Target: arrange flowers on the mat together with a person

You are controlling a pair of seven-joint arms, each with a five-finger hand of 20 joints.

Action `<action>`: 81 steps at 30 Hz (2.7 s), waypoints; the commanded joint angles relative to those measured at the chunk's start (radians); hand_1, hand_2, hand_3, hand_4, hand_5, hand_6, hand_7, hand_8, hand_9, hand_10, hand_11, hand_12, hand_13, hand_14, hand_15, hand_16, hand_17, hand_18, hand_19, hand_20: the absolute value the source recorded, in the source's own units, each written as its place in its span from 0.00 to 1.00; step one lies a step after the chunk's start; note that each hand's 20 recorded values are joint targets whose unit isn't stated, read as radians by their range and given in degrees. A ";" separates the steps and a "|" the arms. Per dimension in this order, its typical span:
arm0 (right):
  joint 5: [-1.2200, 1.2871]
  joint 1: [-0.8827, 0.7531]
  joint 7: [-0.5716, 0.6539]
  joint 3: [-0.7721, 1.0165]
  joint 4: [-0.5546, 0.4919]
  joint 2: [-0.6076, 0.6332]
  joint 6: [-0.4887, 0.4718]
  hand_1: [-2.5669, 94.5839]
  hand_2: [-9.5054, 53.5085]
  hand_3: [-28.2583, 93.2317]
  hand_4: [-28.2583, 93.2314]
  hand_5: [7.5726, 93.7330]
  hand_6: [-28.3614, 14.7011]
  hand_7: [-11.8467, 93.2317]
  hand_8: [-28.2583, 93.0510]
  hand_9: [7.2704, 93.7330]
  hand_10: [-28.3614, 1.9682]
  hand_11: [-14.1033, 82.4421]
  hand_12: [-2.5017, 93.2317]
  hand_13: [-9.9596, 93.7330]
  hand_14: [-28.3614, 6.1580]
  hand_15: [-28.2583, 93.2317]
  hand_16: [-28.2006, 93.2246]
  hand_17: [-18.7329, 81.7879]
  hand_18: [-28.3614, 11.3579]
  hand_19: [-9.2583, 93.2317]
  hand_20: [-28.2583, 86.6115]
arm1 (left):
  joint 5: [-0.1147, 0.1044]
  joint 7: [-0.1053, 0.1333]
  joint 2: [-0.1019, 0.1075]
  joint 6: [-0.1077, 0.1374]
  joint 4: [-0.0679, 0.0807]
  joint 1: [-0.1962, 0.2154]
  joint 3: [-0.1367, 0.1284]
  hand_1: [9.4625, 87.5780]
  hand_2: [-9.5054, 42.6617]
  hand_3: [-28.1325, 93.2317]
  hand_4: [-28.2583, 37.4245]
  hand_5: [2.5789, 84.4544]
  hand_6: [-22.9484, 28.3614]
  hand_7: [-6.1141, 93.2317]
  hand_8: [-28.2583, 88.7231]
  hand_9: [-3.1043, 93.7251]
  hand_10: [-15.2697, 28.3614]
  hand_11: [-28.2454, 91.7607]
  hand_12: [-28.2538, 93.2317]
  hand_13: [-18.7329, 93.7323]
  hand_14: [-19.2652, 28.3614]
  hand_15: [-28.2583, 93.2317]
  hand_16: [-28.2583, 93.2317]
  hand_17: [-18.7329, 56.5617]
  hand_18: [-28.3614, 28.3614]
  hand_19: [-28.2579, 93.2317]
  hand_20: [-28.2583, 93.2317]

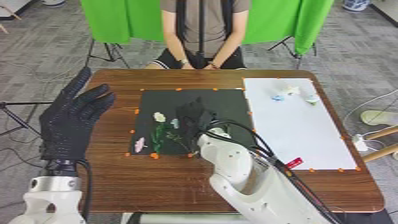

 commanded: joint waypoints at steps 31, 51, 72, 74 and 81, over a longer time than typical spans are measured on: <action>0.574 -0.216 0.131 0.404 -0.255 -0.098 -0.077 0.37 0.00 0.88 0.00 0.74 0.68 0.24 0.13 0.84 0.51 0.39 0.18 0.75 0.51 0.69 0.32 0.35 0.27 0.81 0.34 | 0.022 -0.077 -0.052 0.010 -0.016 0.062 -0.015 0.18 0.39 0.86 0.00 0.37 0.60 0.18 0.16 0.41 0.87 0.48 0.32 0.41 1.00 0.69 0.13 0.19 0.98 0.86 0.10; 1.738 -0.646 0.027 0.963 -0.358 -0.236 0.004 0.26 0.18 0.90 0.00 0.49 0.66 0.23 0.12 0.54 0.38 0.28 0.15 0.53 0.24 0.58 0.29 0.24 0.23 0.64 0.36 | 0.034 -0.071 -0.087 -0.008 0.025 0.109 -0.017 0.14 0.38 0.85 0.00 0.40 0.60 0.16 0.16 0.40 0.85 0.44 0.31 0.40 0.98 0.64 0.15 0.17 0.94 0.77 0.14; 1.730 -0.681 -0.032 0.999 -0.368 -0.286 -0.005 0.23 0.24 0.90 0.00 0.45 0.69 0.22 0.13 0.51 0.38 0.26 0.15 0.52 0.22 0.56 0.31 0.23 0.23 0.60 0.39 | 0.016 -0.066 -0.099 -0.005 0.029 0.119 -0.025 0.13 0.38 0.85 0.00 0.39 0.59 0.15 0.17 0.40 0.84 0.43 0.32 0.41 0.99 0.64 0.15 0.18 0.96 0.79 0.19; 1.729 -0.683 -0.032 0.993 -0.367 -0.283 0.002 0.23 0.24 0.90 0.00 0.45 0.69 0.22 0.13 0.51 0.38 0.26 0.15 0.52 0.22 0.56 0.31 0.23 0.23 0.60 0.39 | 0.014 -0.068 -0.098 -0.003 0.030 0.118 -0.023 0.13 0.38 0.86 0.00 0.39 0.59 0.15 0.17 0.40 0.84 0.44 0.32 0.41 0.99 0.64 0.15 0.18 0.96 0.79 0.19; 1.729 -0.683 -0.025 0.992 -0.363 -0.292 -0.009 0.22 0.25 0.90 0.00 0.45 0.69 0.23 0.13 0.52 0.37 0.27 0.15 0.52 0.22 0.57 0.31 0.23 0.23 0.60 0.40 | 0.012 -0.080 -0.095 0.007 0.026 0.112 -0.018 0.14 0.39 0.85 0.00 0.39 0.59 0.15 0.17 0.41 0.85 0.44 0.32 0.41 0.99 0.65 0.15 0.18 0.96 0.80 0.19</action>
